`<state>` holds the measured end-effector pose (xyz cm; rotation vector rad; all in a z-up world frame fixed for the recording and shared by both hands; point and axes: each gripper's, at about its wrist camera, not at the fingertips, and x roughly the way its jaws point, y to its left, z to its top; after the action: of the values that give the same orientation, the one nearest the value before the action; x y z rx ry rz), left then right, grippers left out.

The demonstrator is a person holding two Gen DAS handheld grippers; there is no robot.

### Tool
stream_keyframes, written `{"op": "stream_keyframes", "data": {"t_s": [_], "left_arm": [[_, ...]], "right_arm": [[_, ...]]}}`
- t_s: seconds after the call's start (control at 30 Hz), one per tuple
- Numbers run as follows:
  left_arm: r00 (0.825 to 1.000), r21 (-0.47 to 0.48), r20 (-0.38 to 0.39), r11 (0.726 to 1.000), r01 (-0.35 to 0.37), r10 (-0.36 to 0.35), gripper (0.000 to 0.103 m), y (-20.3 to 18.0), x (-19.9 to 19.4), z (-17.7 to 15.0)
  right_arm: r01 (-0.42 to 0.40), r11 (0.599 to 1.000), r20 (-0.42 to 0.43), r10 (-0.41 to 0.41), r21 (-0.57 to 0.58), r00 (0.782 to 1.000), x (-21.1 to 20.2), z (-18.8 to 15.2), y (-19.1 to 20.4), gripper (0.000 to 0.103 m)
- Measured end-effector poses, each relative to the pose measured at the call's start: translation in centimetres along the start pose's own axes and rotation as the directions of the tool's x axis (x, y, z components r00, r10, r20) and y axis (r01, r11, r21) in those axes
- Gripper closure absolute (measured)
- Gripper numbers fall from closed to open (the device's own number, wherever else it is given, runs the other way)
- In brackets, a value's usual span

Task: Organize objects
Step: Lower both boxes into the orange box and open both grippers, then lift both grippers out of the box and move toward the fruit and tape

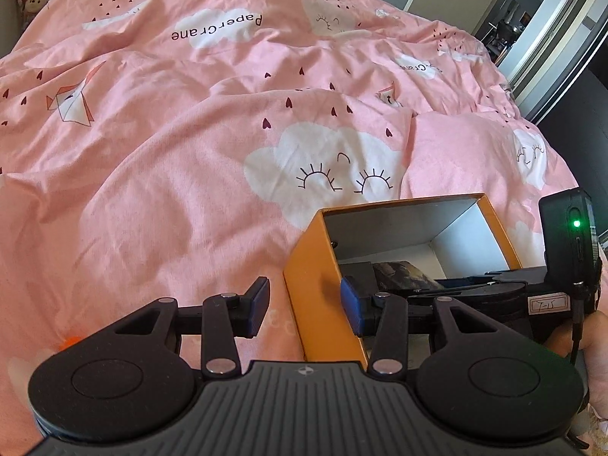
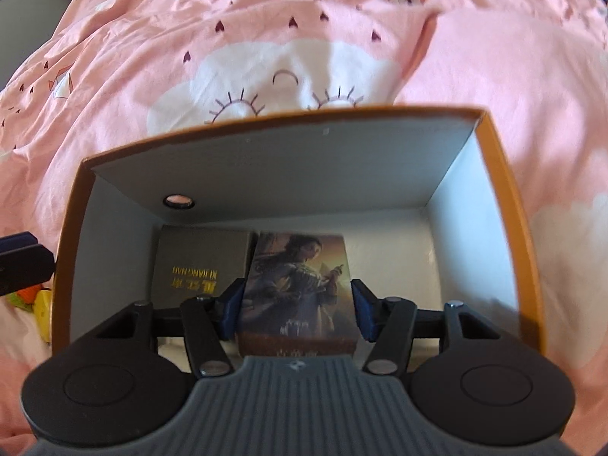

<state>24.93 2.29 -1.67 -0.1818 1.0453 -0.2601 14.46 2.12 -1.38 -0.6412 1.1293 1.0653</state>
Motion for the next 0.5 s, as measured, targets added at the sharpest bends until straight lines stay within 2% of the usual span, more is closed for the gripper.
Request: {"op": "stream_keyframes", "data": {"t_s": [0.07,0.2,0.37,0.5], "left_arm": [[1.0,0.0,0.0,1.0,0.001,-0.001,0.052,0.04,-0.03,-0.02],[1.0,-0.003,0.0,1.0,0.006,-0.006,0.052,0.14,-0.15,-0.03],[1.0,-0.008,-0.001,1.0,0.01,-0.01,0.052,0.18,-0.24,-0.13],[1.0,-0.013,0.001,1.0,0.017,-0.017,0.052,0.25,-0.51,-0.52]], "right_arm": [[-0.018,1.0,-0.01,0.018,0.007,1.0,0.47,-0.17,-0.01,0.044],[-0.045,0.999,0.032,0.045,0.001,0.998,0.72,0.16,-0.12,0.044],[-0.082,0.997,0.004,0.082,-0.013,0.997,0.95,0.59,-0.51,0.041],[-0.099,0.993,0.018,0.1,-0.066,0.995,0.35,0.29,-0.55,0.039]]}}
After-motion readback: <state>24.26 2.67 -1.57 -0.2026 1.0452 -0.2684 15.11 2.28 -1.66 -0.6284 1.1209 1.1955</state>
